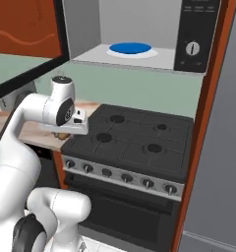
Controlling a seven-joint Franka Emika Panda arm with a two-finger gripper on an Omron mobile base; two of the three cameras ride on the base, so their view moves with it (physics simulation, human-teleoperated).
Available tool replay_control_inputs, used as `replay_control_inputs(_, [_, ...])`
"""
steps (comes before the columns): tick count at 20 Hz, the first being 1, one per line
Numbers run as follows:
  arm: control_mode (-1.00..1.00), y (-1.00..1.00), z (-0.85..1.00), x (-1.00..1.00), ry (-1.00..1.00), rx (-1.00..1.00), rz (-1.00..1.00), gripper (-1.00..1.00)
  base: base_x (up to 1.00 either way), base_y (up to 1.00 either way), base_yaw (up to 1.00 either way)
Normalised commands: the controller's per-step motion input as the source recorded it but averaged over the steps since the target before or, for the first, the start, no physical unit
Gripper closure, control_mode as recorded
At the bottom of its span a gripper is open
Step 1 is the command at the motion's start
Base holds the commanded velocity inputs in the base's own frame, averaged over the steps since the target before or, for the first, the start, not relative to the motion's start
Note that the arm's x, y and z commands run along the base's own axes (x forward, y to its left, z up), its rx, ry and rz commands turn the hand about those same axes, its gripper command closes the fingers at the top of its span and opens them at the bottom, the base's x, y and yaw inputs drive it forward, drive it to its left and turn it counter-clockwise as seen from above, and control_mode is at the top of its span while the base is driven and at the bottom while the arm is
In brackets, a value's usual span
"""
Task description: Retrieve the reheated potato from the microwave, then place the potato, cheese, and condiment on the cutting board.
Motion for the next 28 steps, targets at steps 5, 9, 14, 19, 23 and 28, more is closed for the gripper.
replay_control_inputs(5, [1.0,0.0,0.0,0.0,0.0,0.0,0.0,1.0,-0.54,-0.18,0.39])
replay_control_inputs(9, [1.0,0.0,0.0,0.0,0.0,0.0,0.0,1.0,-0.51,-0.18,0.42])
replay_control_inputs(14, [1.0,0.0,0.0,0.0,0.0,0.0,0.0,1.0,-0.48,-0.18,0.4])
replay_control_inputs(19, [1.0,0.0,0.0,0.0,0.0,0.0,0.0,1.0,-0.52,-0.17,0.39])
replay_control_inputs(23, [1.0,0.0,0.0,0.0,0.0,0.0,0.0,1.0,-0.48,-0.03,0.37])
replay_control_inputs(28, [1.0,0.0,0.0,0.0,0.0,0.0,0.0,1.0,-0.57,0.0,0.26])
